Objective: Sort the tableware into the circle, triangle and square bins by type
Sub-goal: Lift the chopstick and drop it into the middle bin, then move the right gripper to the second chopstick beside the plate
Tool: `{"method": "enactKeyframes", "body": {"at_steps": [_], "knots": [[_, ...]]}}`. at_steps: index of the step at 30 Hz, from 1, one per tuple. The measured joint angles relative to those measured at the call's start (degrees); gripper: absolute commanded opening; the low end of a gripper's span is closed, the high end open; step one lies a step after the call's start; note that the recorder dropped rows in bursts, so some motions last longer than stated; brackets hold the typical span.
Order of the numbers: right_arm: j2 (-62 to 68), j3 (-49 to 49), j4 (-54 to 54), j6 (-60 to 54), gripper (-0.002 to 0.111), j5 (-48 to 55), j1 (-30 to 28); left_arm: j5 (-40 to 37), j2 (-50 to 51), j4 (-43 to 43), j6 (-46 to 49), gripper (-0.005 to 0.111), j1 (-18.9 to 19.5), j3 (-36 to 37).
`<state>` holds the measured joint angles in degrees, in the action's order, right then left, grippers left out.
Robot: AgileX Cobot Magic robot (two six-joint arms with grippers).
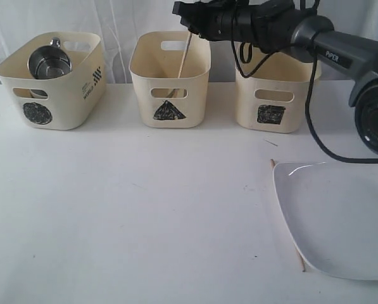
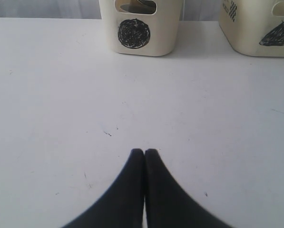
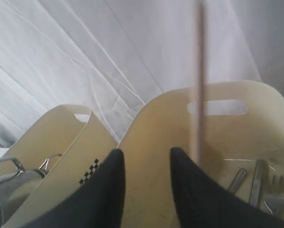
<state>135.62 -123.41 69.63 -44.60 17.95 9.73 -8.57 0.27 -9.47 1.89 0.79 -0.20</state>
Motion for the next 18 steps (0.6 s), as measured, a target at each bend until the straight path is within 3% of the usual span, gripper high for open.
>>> {"method": "enactKeyframes", "body": {"at_steps": [5,13,18], "knots": [[-2.0,1.1,-10.1,1.9,0.038,6.1,0.0,0.0,0.0,0.0,0.0,0.0,0.0,0.0],[-15.2,14.5,-45.3,25.0,0.038,15.1,0.0,0.0,0.0,0.0,0.0,0.0,0.0,0.0],[-22.5,23.6,-57.6,33.3,0.038,23.6,0.1,0.0,0.0,0.0,0.0,0.0,0.0,0.0]]}}
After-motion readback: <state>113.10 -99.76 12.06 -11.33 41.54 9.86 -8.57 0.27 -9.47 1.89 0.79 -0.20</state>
